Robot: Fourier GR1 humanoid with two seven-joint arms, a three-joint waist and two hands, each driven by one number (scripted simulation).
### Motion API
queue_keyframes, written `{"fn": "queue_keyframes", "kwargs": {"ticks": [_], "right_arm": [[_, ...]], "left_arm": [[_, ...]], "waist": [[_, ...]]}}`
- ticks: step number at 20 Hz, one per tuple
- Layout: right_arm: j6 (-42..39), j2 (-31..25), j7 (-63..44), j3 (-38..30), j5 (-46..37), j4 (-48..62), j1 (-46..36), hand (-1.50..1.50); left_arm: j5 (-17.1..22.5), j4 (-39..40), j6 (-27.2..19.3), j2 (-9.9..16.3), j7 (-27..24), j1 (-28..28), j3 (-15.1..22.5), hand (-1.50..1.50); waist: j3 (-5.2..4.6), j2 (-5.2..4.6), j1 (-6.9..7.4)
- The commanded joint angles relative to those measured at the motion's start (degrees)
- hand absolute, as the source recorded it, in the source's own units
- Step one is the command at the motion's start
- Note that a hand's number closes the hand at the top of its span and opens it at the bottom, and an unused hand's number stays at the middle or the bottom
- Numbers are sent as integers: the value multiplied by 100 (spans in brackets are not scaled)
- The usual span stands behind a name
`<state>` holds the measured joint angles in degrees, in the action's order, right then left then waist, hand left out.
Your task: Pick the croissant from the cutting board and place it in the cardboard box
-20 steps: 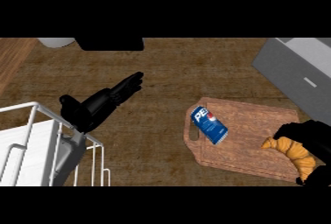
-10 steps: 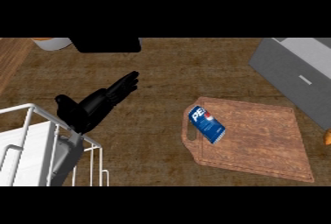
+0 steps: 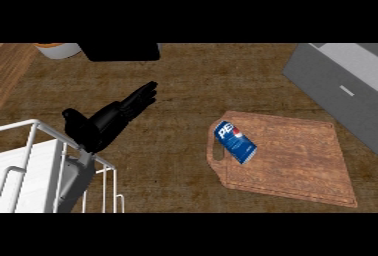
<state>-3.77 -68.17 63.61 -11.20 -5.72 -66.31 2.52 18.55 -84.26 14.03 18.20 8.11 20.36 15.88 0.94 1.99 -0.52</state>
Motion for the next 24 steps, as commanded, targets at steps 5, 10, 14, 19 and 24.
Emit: {"fn": "queue_keyframes", "kwargs": {"ticks": [5, 10, 14, 19, 24], "right_arm": [[-1279, -505, 728, -516, 1072, 874, -32, 150], [-1395, -831, 416, -599, 1336, 1248, -207, 150], [-1676, -1138, 26, -553, 1575, 1355, -499, 150], [-1758, -1163, -285, -205, 1627, 1370, -860, 150], [-1739, -1008, -579, 16, 1720, 1506, -1261, 150]], "left_arm": [[-884, 0, -885, 136, -265, -242, -181, 0], [-971, 12, -876, -2, -379, -297, -63, 0], [-1031, 57, -800, 16, -437, -212, -36, 0], [-956, 177, -881, -197, -232, 136, -13, 0], [-1016, 142, -944, -91, -334, 46, 88, 0]], "waist": [[-68, -173, 238], [-68, -214, 407], [-76, -240, 534], [-74, -292, 636], [-77, -280, 668]]}}
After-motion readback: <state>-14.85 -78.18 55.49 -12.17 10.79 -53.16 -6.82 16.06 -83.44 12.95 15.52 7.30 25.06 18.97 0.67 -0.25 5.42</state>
